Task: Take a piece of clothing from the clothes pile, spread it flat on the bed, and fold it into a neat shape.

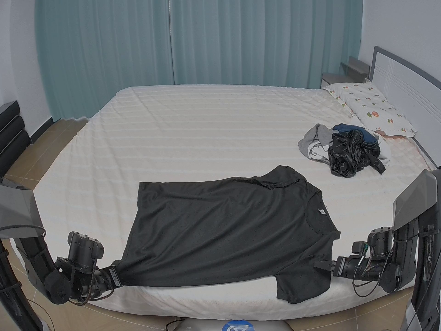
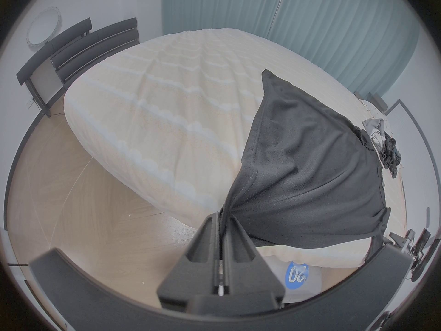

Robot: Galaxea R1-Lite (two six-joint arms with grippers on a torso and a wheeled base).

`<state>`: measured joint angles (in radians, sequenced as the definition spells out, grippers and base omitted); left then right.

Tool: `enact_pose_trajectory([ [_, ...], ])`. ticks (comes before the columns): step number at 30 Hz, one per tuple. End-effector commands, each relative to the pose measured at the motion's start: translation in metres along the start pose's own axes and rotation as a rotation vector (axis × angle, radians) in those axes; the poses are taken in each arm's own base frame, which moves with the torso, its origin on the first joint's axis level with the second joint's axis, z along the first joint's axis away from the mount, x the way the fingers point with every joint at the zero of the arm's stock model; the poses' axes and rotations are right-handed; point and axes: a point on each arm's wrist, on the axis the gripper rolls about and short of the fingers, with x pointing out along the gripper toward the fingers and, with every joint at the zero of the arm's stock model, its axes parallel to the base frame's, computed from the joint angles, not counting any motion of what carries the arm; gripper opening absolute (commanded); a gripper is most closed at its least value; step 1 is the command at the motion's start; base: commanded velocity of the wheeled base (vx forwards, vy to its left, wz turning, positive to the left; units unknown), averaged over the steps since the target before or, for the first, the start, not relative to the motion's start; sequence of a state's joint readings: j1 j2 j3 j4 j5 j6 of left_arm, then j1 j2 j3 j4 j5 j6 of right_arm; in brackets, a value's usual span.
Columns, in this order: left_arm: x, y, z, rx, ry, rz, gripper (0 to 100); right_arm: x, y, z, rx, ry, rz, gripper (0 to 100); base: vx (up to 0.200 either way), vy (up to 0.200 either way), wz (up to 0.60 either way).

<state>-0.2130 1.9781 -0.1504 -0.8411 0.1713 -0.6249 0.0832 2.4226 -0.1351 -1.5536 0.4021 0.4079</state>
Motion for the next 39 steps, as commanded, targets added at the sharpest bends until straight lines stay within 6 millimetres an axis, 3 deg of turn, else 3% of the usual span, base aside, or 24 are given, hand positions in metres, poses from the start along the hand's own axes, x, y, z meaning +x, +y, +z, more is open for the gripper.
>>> enact_pose_trajectory([
  [1,0.002,0.002,0.001,-0.008,0.001,0.011,0,-0.004,-0.004,-0.007,0.016,0.024,-0.022,0,0.000,0.000,0.00],
  [6,0.000,0.006,0.004,-0.006,-0.006,0.023,0,-0.026,-0.003,-0.016,-0.002,0.065,-0.052,0,0.000,0.000,0.00],
  [17,-0.005,0.017,-0.001,0.067,0.007,0.060,0,-0.057,0.010,-0.018,-0.046,0.180,-0.083,0,0.000,0.000,0.00],
  [23,-0.007,0.023,-0.009,0.116,0.043,0.084,0,-0.063,0.010,-0.029,-0.081,0.291,-0.115,0,0.000,0.000,0.00],
  [30,-0.007,0.024,-0.013,0.140,0.063,0.090,0,-0.062,0.010,-0.029,-0.099,0.283,-0.137,0,0.000,0.000,0.00],
  [31,-0.007,0.024,-0.013,0.140,0.063,0.090,100,-0.062,0.010,-0.029,-0.099,0.283,-0.137,0,0.000,0.000,0.00],
  [39,-0.001,0.023,-0.014,0.133,0.079,0.096,100,-0.056,0.006,-0.030,-0.097,0.277,-0.140,0,0.000,0.000,0.00],
])
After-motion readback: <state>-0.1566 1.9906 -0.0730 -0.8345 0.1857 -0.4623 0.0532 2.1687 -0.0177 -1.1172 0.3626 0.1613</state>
